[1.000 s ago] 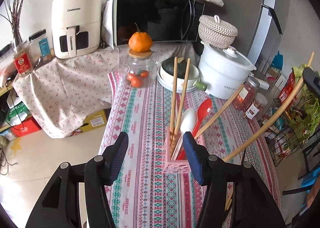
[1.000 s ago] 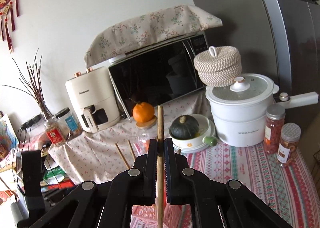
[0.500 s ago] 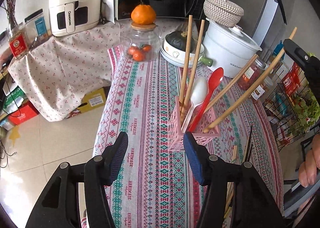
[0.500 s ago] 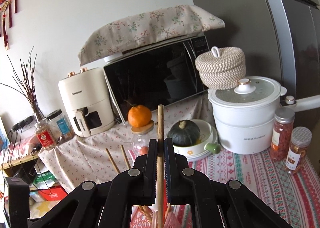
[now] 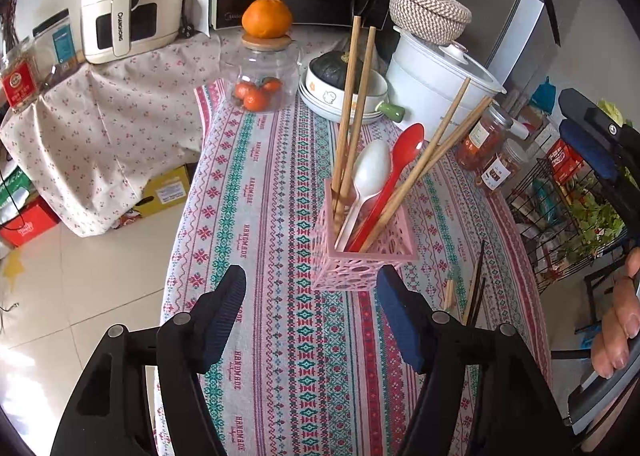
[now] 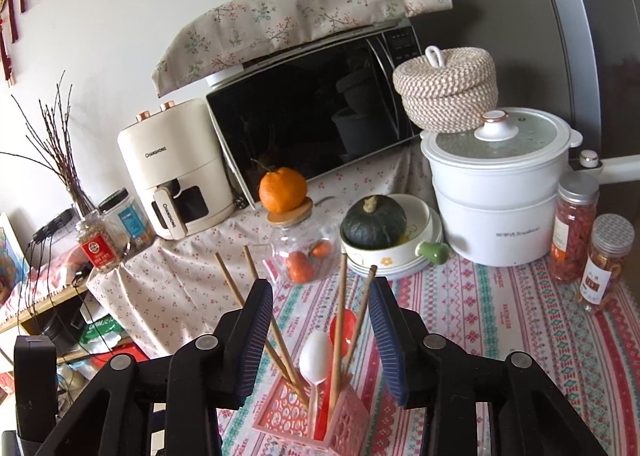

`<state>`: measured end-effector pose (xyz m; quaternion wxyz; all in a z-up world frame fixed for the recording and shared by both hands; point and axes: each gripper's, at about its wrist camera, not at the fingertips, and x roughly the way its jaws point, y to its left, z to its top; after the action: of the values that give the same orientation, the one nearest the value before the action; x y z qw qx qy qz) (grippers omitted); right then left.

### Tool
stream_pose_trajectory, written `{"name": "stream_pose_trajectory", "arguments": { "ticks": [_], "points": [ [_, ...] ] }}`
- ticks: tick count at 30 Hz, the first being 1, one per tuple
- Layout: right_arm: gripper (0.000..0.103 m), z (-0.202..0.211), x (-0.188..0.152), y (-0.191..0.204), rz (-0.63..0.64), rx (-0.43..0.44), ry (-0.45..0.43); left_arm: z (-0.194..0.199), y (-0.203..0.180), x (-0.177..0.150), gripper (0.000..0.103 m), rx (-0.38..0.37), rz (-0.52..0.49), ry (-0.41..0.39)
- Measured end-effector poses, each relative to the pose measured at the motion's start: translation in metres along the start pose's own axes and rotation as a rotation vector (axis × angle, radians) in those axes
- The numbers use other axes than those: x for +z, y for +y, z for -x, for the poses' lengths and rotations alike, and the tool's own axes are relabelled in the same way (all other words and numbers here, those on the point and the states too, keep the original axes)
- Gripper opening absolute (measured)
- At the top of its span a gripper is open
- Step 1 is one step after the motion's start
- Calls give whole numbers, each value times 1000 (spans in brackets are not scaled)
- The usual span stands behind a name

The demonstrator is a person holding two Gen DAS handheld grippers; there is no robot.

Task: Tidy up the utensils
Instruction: 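Grasp the plastic-wrapped wooden chopstick with the left tool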

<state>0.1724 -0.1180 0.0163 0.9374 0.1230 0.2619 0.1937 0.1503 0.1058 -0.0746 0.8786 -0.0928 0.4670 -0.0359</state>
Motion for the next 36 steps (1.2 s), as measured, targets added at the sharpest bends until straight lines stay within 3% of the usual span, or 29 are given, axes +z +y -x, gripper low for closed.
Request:
{"name": "stream_pose_trajectory", "arguments": {
  "ticks": [3, 13, 22, 27, 30, 32, 36],
  "points": [
    [61, 9, -4, -16, -19, -34, 49, -1, -5, -4, 75, -16, 3, 14],
    [77, 19, -40, -76, -39, -196, 285, -18, -44, -30, 78, -3, -93, 87],
    [79, 14, -87, -125, -49, -315, 549, -45, -93, -58, 78, -13, -210, 175],
    [79, 14, -105, -153, -77, -358, 642, -68, -121, -65, 77, -67, -234, 242],
    [79, 15, -108, -163, -74, -393, 668, -83, -136, -62, 64, -99, -213, 264],
    [79, 17, -109, -172, -91, -406, 676, -95, -147, -58, 49, -115, -195, 286],
    [79, 19, -108, -184, -129, -402, 686, -116, -171, -48, 36, -120, -199, 292]
  ]
}}
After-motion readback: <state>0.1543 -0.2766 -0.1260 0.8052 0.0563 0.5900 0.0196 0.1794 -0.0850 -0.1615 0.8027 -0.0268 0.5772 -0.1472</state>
